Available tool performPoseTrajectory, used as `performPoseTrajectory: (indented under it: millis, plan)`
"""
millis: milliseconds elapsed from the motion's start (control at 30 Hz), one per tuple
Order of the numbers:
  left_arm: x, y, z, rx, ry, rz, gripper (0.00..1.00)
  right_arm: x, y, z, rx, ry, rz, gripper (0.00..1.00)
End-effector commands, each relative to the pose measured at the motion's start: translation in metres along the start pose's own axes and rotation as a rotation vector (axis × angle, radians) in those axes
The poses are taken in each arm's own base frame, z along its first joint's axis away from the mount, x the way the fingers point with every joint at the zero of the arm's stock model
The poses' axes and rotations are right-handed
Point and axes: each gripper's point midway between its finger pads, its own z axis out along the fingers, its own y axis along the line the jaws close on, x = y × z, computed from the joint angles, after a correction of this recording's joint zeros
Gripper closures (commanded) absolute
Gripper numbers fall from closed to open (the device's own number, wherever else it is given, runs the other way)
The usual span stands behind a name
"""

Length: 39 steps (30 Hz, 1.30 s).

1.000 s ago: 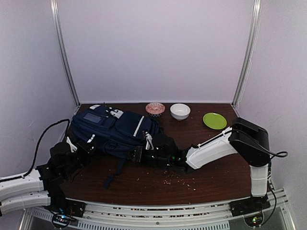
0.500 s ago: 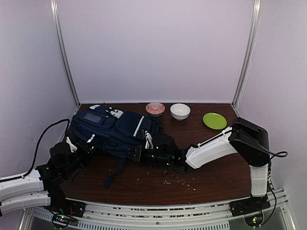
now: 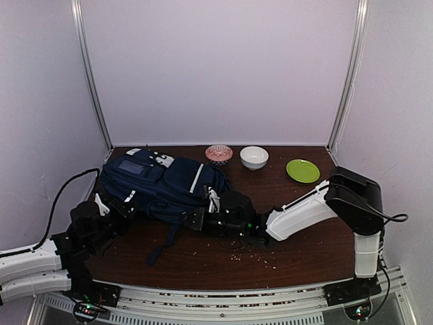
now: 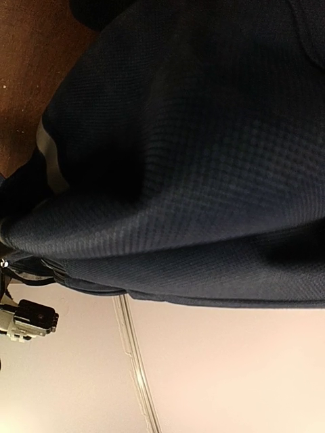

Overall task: Pack the student bag
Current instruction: Zip the student bag at the center of the board.

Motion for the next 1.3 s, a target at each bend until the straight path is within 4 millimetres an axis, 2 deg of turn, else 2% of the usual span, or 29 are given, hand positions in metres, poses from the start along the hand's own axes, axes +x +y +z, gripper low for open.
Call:
performPoseTrajectory:
  millis: [0, 167, 300, 433, 900, 1033, 1267]
  plan:
    - [-0.008, -0.05, -0.006, 0.183, -0.012, -0.054, 1.0, -0.014, 0.021, -0.01, -0.057, -0.032, -0.033, 0.89]
    - [-0.008, -0.049, -0.006, 0.181, -0.013, -0.054, 1.0, -0.012, 0.019, -0.012, -0.057, -0.027, -0.031, 0.89]
    - [-0.008, -0.05, -0.006, 0.182, -0.012, -0.056, 1.0, -0.009, 0.019, -0.012, -0.061, -0.017, -0.029, 0.83]
    - [-0.008, -0.049, -0.006, 0.181, -0.011, -0.054, 1.0, -0.009, 0.018, -0.012, -0.063, -0.016, -0.026, 0.81]
    - [-0.008, -0.049, -0.007, 0.179, -0.012, -0.052, 1.0, -0.014, 0.015, -0.018, -0.049, -0.034, -0.029, 1.0]
    - [-0.008, -0.046, -0.007, 0.173, -0.016, -0.052, 1.0, -0.013, 0.006, -0.025, -0.014, -0.038, -0.029, 1.0]
    - [-0.013, -0.038, -0.011, 0.156, -0.042, -0.053, 1.0, -0.015, -0.023, -0.048, 0.074, -0.078, -0.004, 1.0]
